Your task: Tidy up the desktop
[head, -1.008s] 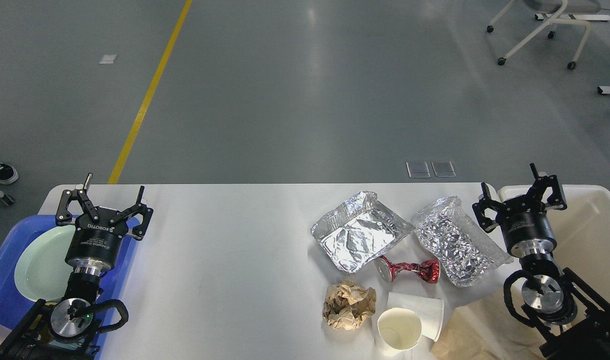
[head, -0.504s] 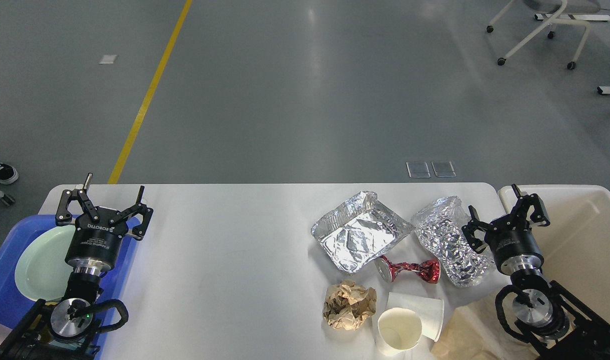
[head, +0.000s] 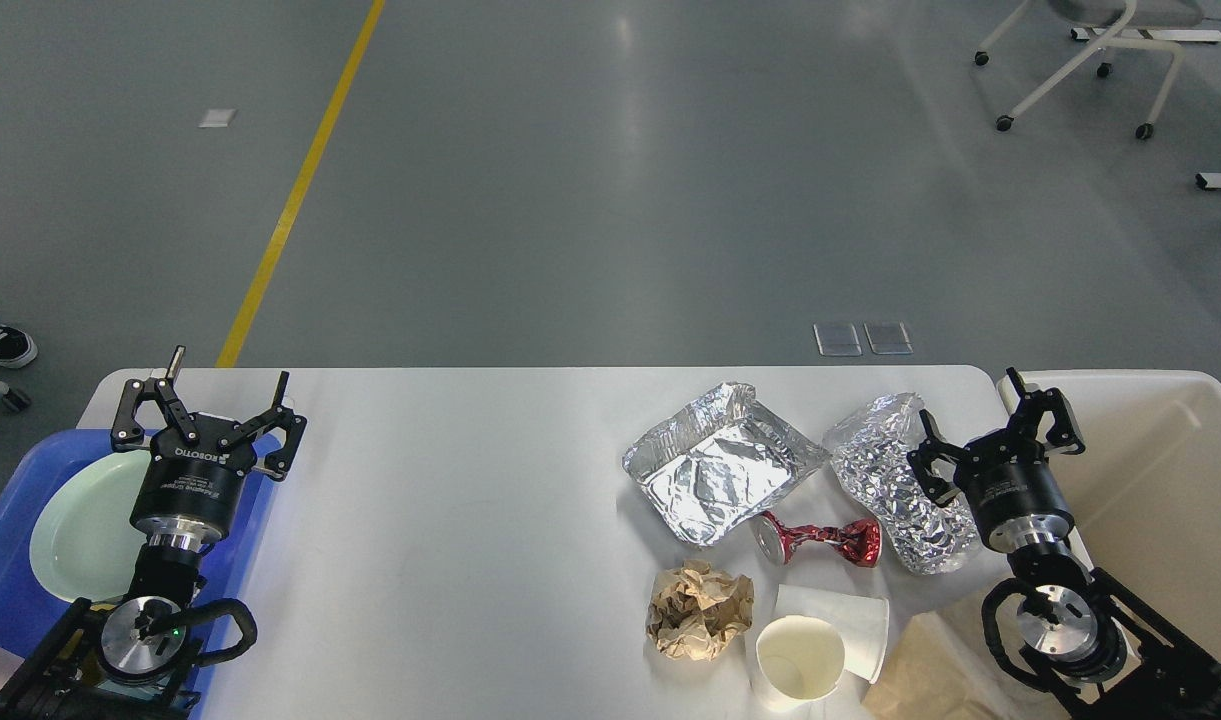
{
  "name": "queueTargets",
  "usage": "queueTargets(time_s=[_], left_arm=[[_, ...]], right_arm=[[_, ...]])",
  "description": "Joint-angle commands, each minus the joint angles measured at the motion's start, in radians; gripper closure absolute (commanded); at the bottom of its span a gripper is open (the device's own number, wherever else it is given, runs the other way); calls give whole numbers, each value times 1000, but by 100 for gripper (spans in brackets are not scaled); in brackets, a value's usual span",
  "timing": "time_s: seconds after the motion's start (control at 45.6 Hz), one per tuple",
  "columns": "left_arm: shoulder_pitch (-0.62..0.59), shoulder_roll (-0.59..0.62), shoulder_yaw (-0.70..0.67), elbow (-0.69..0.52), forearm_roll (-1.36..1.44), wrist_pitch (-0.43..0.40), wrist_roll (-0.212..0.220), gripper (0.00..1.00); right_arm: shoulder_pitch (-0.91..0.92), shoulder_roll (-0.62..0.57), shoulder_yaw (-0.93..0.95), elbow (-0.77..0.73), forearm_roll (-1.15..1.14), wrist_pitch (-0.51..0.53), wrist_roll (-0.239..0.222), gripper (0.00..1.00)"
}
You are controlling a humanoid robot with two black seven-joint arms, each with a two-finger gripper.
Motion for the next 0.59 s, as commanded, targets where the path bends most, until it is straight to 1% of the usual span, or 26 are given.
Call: queueTargets(time_s=[0.0,0.044,0.175,0.416,0.482,0.57], left_arm=[[0,0,0,0,0,1,0,4],[0,0,0,1,0,1,0,4],[0,0,0,1,0,1,0,4],[0,0,0,0,0,0,0,4],[0,0,0,1,0,0,0,4],[0,0,0,1,0,1,0,4]], right_arm=[[6,0,0,31,-8,8,8,0],[8,0,-2,59,-37,10,7,0],[23,4,1,70,-138,14,8,0],[58,1,-3,73,-157,22,9,0],[57,-6,-5,79,-155,59,10,0],[46,-9,-6,90,-155,139,13,0]])
